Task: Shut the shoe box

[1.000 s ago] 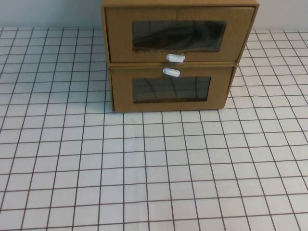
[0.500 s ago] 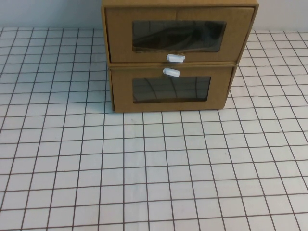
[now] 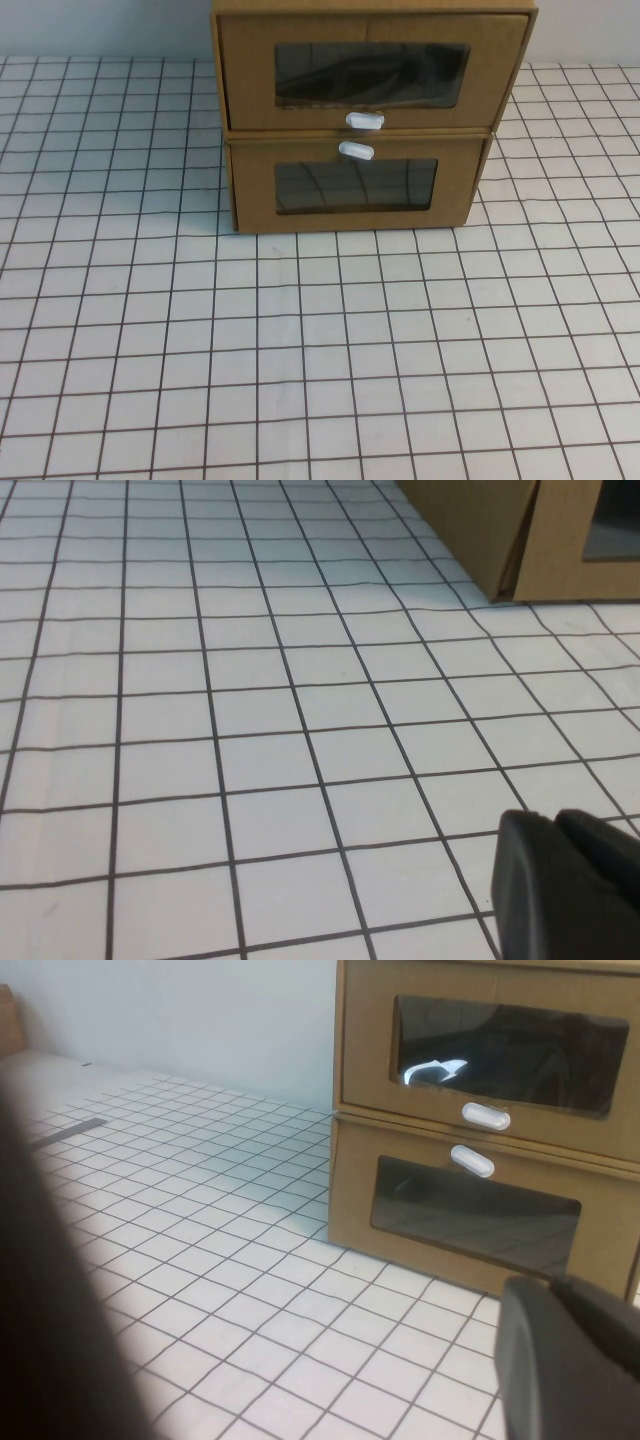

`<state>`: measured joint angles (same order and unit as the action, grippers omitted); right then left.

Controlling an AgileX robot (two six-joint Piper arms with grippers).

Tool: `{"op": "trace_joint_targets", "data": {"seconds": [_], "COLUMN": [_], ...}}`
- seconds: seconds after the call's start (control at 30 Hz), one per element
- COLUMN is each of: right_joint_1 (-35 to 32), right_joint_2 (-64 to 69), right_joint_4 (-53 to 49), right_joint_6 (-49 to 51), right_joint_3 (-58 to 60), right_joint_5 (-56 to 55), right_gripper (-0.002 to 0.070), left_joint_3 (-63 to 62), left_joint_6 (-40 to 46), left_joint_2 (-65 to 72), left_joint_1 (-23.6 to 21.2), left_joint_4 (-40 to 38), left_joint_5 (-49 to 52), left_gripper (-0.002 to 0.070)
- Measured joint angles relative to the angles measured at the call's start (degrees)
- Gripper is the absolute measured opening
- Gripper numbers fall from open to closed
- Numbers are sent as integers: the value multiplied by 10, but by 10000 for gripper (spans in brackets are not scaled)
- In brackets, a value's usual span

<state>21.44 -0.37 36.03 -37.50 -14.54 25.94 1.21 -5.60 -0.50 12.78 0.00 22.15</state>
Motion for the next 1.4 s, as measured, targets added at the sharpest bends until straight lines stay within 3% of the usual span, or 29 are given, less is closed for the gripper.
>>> {"op": "trace_joint_targets", "data": {"seconds": [0.4, 0.63, 0.77, 1.03, 1.23, 1.4], "right_joint_1": [-7, -96, -149, -154, -171, -203], "right_joint_2": [-1, -4, -4, 7, 5, -1], "right_joint_4": [0, 0, -17, -13, -102, -263], "right_joint_6": [0, 0, 0, 11, 138, 341], "right_joint_3": [0, 0, 11, 111, 158, 160], "right_joint_5": [3, 4, -31, -146, -150, -91], "right_gripper": [-14, -14, -14, -14, -14, -14], "left_joint_3": [0, 0, 0, 0, 0, 0], "left_joint_6": [-1, -1, -1, -1, -1, -1], "left_joint_2": [-1, -1, -1, -1, -1, -1], "left_joint_1": [0, 0, 0, 0, 0, 0], "left_joint_4": [0, 0, 0, 0, 0, 4], "left_joint_5": [-1, -1, -1, -1, -1, -1], "left_gripper": [-5, -5, -5, -5, -5, -5]}}
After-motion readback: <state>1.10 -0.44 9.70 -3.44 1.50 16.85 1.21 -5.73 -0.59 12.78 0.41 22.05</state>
